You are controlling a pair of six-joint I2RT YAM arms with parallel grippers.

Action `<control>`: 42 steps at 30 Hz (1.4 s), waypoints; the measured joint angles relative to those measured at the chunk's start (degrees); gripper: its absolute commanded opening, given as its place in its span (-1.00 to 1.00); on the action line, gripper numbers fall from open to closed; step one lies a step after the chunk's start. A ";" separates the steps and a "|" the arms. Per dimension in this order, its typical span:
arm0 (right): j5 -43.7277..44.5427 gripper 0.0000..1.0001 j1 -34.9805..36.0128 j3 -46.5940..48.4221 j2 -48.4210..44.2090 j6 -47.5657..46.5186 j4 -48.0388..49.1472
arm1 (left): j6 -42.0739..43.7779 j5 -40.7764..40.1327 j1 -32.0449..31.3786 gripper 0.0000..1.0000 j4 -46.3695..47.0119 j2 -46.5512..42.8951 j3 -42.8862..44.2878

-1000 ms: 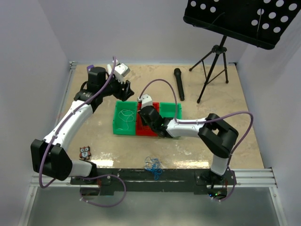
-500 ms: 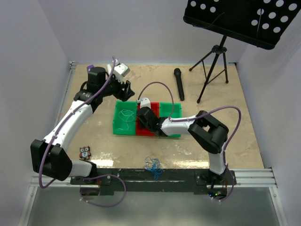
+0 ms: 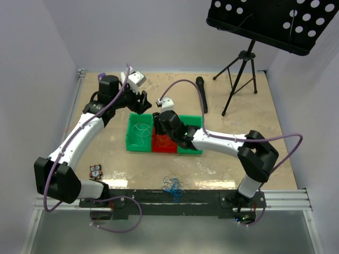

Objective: Untangle the cables

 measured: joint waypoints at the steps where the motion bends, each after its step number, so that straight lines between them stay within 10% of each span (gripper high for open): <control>1: -0.02 -0.20 0.00 -0.04 -0.79 0.02 -0.26 | 0.00 0.00 0.00 0.36 0.00 -0.04 0.00; 31: -0.52 -0.33 -4.61 -1.27 -1.46 0.22 -6.86 | 0.20 1.42 0.00 0.36 -1.05 -0.98 0.00; 42: -3.50 0.09 -4.24 -5.97 -12.13 -0.94 -4.17 | -0.11 1.79 0.35 0.46 -1.18 -1.81 0.04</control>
